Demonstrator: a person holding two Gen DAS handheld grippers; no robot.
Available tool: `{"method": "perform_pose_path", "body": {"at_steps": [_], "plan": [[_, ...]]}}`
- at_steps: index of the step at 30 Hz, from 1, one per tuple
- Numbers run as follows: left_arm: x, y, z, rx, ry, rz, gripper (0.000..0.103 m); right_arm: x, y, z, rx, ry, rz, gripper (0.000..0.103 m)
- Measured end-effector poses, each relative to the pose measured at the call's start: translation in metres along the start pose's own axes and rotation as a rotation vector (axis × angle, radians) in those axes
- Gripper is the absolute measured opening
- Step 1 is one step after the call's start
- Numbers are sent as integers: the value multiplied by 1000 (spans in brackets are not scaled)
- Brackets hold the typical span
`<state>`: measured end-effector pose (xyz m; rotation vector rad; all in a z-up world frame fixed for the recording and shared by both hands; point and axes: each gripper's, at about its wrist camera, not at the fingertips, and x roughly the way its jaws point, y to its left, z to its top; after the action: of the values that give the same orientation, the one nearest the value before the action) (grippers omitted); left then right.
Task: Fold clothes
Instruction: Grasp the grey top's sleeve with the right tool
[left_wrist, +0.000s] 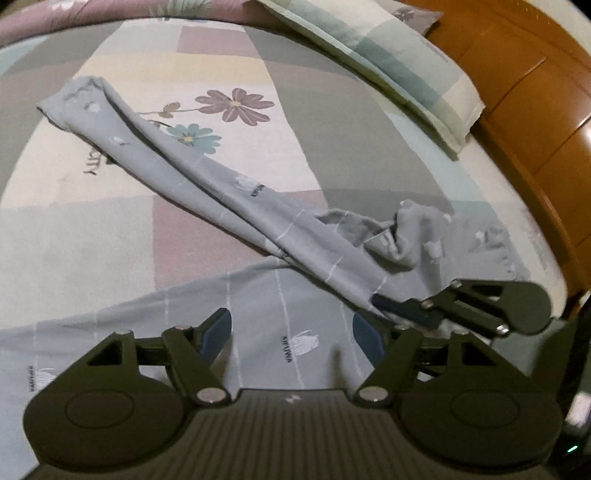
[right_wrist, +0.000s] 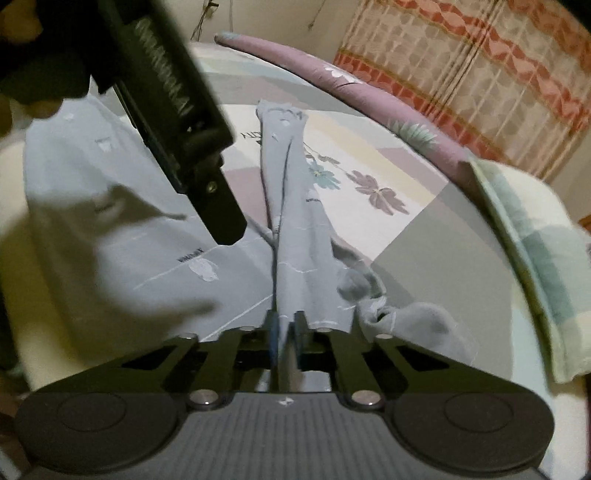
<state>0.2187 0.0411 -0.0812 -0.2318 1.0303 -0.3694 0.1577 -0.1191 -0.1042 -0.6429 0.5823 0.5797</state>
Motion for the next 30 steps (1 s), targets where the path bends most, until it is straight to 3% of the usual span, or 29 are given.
{"method": "perform_pose_path", "body": {"at_steps": [6, 13, 21, 25, 30], "plan": [[2, 3, 3, -85, -52, -146, 77, -24, -16, 4, 105, -64, 18, 2], [16, 15, 8, -231, -104, -275, 77, -44, -29, 6, 248, -87, 186, 2], [44, 44, 0, -355, -94, -262, 77, -39, -15, -7, 313, -37, 311, 2], [45, 57, -6, -431, -148, -315, 76, -29, -10, -13, 335, -8, 333, 2], [51, 59, 0, -415, -185, -299, 74, -26, 0, -14, 296, 13, 327, 3]]}}
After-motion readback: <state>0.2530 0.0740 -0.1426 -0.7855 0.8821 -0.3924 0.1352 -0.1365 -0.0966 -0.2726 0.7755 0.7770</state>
